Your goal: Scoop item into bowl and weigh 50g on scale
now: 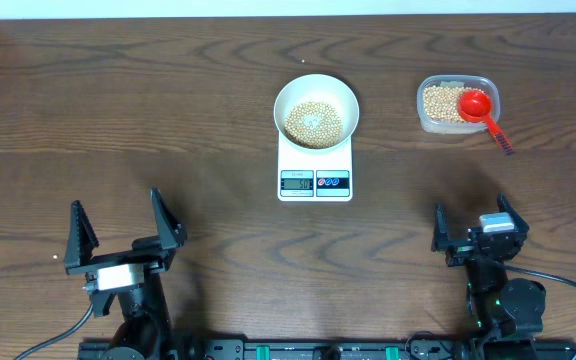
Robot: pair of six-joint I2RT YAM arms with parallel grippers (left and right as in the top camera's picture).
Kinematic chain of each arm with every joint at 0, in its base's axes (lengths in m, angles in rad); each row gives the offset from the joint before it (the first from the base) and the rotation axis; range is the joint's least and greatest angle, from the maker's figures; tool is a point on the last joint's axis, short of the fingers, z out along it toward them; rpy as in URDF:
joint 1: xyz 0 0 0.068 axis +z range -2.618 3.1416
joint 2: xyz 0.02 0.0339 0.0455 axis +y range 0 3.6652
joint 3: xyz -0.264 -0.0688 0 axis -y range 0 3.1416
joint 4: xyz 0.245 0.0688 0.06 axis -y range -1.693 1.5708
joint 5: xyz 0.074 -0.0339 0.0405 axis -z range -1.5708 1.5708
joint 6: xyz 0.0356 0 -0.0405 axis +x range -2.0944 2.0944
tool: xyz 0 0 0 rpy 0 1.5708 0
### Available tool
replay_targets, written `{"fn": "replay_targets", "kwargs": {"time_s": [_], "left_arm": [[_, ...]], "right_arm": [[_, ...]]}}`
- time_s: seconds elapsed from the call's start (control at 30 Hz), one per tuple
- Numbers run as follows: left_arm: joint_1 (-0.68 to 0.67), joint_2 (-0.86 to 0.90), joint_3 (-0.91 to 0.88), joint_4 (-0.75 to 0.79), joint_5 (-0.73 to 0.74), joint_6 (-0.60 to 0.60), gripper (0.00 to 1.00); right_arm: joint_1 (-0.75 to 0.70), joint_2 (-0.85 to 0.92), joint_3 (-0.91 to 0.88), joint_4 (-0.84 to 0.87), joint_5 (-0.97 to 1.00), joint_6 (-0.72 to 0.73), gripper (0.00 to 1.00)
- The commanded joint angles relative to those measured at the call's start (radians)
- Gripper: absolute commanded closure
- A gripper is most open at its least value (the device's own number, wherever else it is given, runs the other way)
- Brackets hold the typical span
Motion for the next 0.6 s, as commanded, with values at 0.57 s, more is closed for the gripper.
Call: {"fn": "replay_targets", "kwargs": {"time_s": [0.57], "left_arm": [[-0.004, -0.009, -0.056, -0.449, -0.088, 0.035, 0.00]], "right_arm": [[0.009, -0.007, -0.002, -0.006, 0.011, -0.007, 0.01]]}}
